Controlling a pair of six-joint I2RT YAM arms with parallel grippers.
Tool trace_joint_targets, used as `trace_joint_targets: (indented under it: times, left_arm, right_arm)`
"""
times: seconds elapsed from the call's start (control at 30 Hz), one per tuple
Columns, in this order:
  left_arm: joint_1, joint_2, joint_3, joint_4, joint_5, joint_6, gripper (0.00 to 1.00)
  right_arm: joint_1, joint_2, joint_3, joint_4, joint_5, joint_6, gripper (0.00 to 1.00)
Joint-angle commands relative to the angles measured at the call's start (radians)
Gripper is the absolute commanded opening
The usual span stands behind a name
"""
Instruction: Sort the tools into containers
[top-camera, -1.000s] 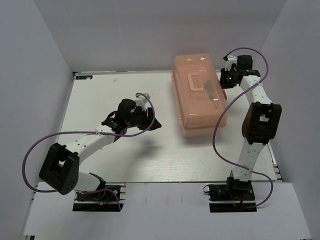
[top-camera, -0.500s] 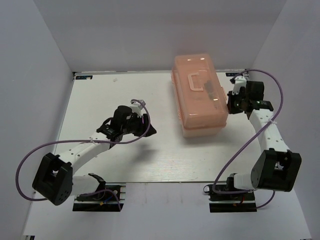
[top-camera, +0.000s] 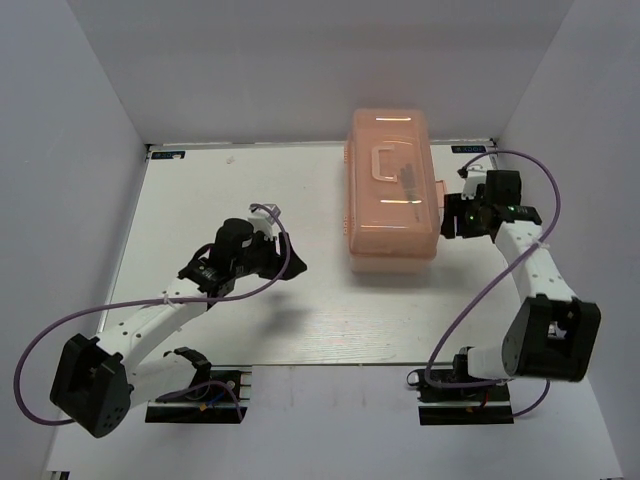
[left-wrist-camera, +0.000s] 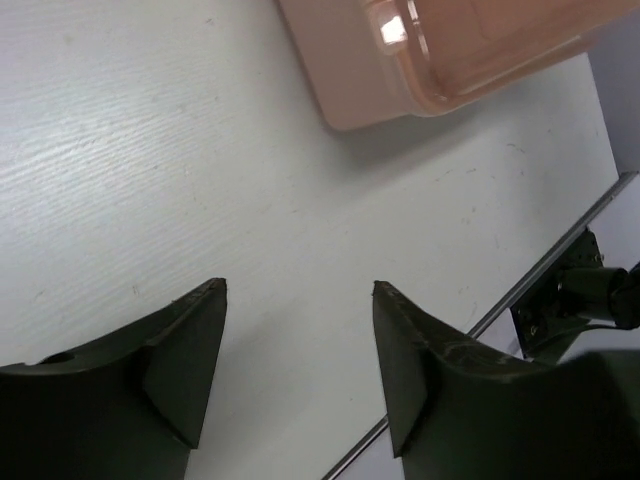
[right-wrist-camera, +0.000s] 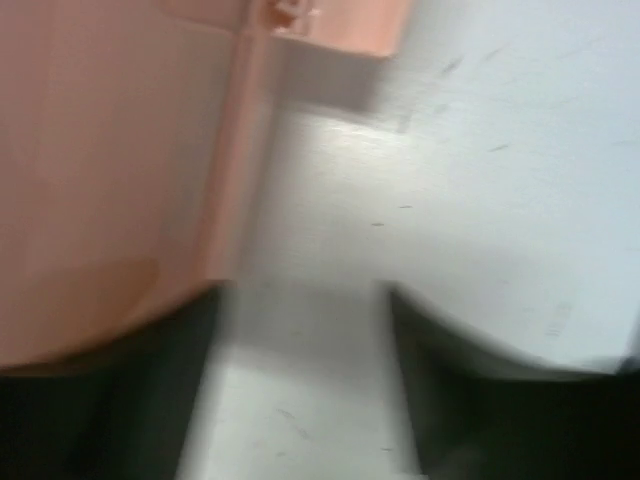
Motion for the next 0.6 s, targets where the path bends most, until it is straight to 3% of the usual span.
trace_joint_targets:
  times: [0.0, 0.17, 0.4, 0.57]
  left_arm:
    - [0.0, -0.02, 0.037, -0.104, -0.09, 0.008, 0.72]
    - [0.01, 0.021, 0.082, -0.16, -0.116, 0.008, 0.93]
    - [0.01, -0.025, 0.071, -0.184, -0.09, 0.017, 0.99]
    - [0.01, -0.129, 0.085, -0.249, -0.159, 0.054, 0.99]
  right_arm:
    - [-0.006, -0.163, -0.059, 0.068, 0.183, -0.054, 0.9]
    - [-0.003, -0.35, -0.17, 0.06, 0.128, -0.015, 0.91]
    - [-0.004, -0.528, -0.277, -0.013, -0.056, 0.064, 0.91]
    - [-0.004, -0.625, -0.369, -0.027, -0.189, 0.036, 0.91]
